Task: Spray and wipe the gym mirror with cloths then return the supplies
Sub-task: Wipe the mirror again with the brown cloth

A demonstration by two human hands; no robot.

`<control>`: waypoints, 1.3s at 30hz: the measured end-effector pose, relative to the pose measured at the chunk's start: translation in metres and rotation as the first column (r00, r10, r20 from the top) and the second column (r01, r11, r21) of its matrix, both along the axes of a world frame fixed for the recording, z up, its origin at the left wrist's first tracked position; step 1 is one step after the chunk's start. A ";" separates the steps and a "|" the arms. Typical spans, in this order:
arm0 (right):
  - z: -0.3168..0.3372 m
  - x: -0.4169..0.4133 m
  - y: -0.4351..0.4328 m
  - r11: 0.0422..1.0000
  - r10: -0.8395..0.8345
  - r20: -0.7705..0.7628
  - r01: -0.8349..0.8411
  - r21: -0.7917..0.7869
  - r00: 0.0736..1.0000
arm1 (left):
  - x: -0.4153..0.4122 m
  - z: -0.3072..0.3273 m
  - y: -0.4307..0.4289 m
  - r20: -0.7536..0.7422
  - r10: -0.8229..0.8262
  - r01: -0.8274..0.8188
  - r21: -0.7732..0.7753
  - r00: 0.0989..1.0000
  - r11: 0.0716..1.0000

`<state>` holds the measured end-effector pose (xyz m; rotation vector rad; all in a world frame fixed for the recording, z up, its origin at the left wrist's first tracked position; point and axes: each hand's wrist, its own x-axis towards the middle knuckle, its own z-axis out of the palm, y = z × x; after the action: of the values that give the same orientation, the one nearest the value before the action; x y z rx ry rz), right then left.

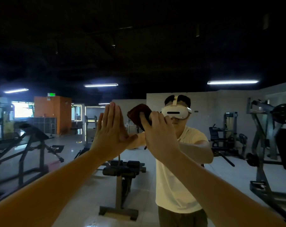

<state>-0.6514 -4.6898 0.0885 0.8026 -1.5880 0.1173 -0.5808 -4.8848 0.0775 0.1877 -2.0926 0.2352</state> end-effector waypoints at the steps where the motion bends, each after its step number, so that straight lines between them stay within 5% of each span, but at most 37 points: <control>1: -0.004 0.003 0.000 1.000 0.010 0.013 -0.010 0.011 1.000 | 0.002 0.001 0.001 -0.005 -0.012 0.012 0.000 1.000 1.000; 6: -0.047 0.004 0.020 0.971 0.103 -0.029 -0.094 0.221 0.994 | 0.013 0.007 -0.002 0.121 0.027 -0.026 -0.014 0.992 1.000; 10: -0.049 -0.008 0.059 0.924 0.058 -0.120 -0.007 0.383 0.991 | 0.030 0.016 0.000 0.227 0.037 -0.032 -0.023 0.973 0.999; 12: -0.020 -0.015 0.077 0.960 -0.039 -0.111 0.068 0.271 0.993 | 0.032 0.017 0.001 0.231 0.022 -0.013 -0.039 0.973 0.999; 16: 0.051 -0.022 0.103 0.972 -0.125 0.012 0.125 -0.200 0.992 | 0.023 0.012 -0.001 0.175 0.016 -0.007 -0.054 0.984 0.999; 18: 0.055 -0.014 0.091 0.956 -0.144 0.068 0.157 -0.250 0.987 | 0.023 0.011 0.000 0.184 0.042 -0.036 -0.041 0.982 0.999; 23: -0.011 0.011 0.027 0.996 0.063 0.042 -0.066 0.063 0.997 | 0.032 -0.001 0.016 0.186 0.125 -0.134 0.034 0.975 0.990; 27: -0.075 0.011 0.024 0.914 0.182 0.087 -0.202 0.353 0.979 | 0.038 -0.006 0.022 0.230 0.161 -0.178 0.058 0.960 0.982; 32: -0.061 -0.011 0.076 0.822 0.138 -0.062 -0.080 0.564 0.989 | 0.037 -0.014 0.019 0.240 0.147 -0.174 0.099 0.960 0.980; 34: -0.027 -0.015 0.090 0.881 0.033 -0.056 -0.002 0.473 0.998 | 0.036 -0.022 0.020 0.231 0.094 -0.131 0.151 0.968 0.980; 36: 0.007 -0.016 0.096 0.979 -0.049 -0.046 0.057 0.195 0.998 | 0.034 -0.030 0.018 0.192 0.040 -0.073 0.169 0.981 0.983; 39: 0.022 -0.012 0.077 0.986 -0.054 0.056 0.062 -0.156 0.997 | 0.027 -0.041 0.011 0.122 -0.034 0.016 0.148 0.992 0.989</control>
<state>-0.6637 -4.6133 0.1101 0.6340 -1.6270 0.2196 -0.5539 -4.8742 0.0369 0.2400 -2.2358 0.0784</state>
